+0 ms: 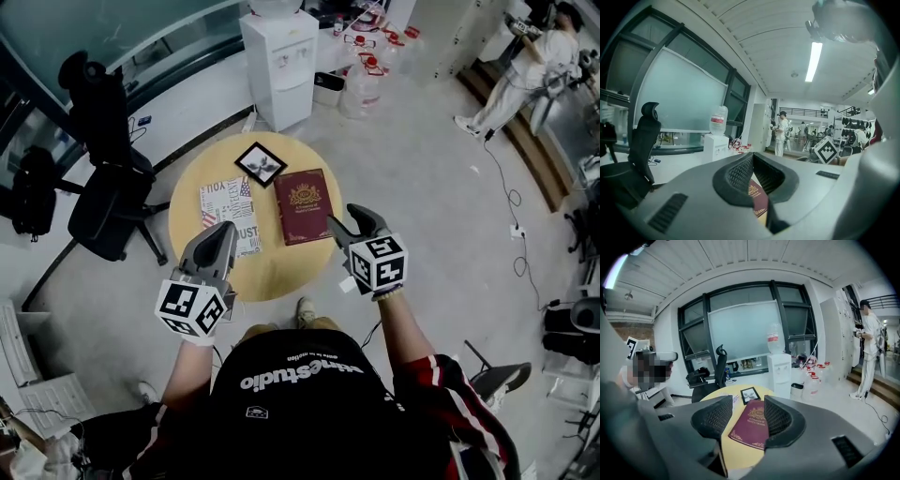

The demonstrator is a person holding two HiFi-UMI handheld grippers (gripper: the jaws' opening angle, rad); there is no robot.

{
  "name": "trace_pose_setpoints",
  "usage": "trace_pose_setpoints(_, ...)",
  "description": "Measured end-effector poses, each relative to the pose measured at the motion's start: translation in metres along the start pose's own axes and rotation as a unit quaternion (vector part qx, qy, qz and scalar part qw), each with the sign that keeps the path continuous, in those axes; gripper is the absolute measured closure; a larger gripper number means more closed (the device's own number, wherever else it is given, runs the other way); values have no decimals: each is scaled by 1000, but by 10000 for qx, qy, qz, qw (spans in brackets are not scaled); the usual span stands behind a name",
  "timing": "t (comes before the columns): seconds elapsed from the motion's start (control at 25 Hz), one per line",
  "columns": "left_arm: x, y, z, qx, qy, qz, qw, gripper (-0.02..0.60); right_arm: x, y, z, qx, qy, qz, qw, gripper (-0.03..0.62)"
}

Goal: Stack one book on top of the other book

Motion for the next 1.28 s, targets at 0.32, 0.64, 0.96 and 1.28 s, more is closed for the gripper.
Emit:
trace_pose_setpoints(0.32,-3,-8,9,64,331,-9,9994,565,-32,-32,36,506,171,-71,9985,375)
trace_pose_setpoints(0.64,-14,-11,11,16,750,-54,9972,565,-59,-59,67,925,471,-28,9946,375)
trace_pose_setpoints(0.96,-14,-17,10,128,956,-18,9953,565,-78,-90,95,1340,661,-127,9887,381)
trace_pose_setpoints(1.28,-11,-21,15,243,1031,4,9944,565,-96,-121,121,1750,681,151,9821,388)
Point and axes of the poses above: the fingertips, and each gripper's own axes: z forward along the fingers, x to its left, y out of its top, the point moved 10 cm from there along -z, backward along the fingers
